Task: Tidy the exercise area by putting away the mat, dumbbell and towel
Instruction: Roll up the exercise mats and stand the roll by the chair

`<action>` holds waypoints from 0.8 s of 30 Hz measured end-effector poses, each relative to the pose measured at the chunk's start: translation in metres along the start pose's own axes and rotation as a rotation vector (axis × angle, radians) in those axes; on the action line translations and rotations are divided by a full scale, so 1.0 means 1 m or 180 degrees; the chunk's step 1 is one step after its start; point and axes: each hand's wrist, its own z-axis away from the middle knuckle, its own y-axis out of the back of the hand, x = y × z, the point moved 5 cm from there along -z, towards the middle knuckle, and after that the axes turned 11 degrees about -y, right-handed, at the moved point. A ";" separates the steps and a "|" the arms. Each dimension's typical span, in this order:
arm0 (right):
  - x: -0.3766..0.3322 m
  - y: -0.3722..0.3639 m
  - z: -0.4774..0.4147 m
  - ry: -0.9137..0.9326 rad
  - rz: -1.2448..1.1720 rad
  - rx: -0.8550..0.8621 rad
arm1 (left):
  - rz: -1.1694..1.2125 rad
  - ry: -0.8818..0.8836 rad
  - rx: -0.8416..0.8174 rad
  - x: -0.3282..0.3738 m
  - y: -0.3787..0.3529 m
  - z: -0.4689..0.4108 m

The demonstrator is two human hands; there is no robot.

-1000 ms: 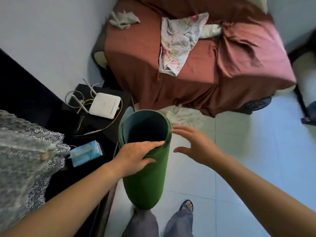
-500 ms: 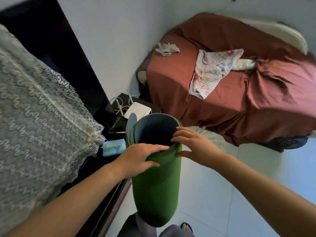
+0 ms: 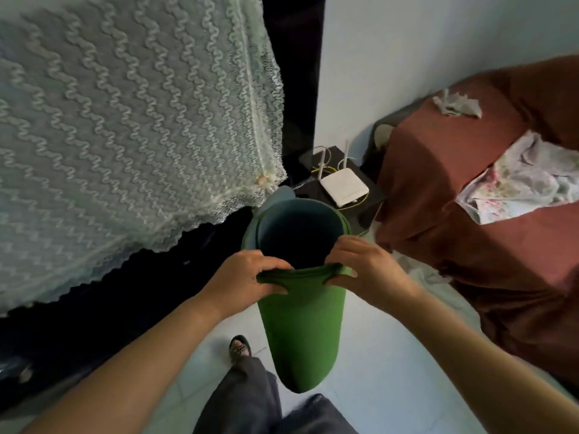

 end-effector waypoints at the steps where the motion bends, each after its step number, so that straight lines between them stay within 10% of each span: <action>1: -0.010 -0.007 -0.002 0.0074 -0.0021 -0.0019 | 0.0010 0.0138 0.0097 -0.003 0.003 0.016; 24: -0.422 -0.283 -0.029 0.1970 -0.0419 -0.1050 | -0.0184 0.2059 0.1754 -0.100 0.107 0.510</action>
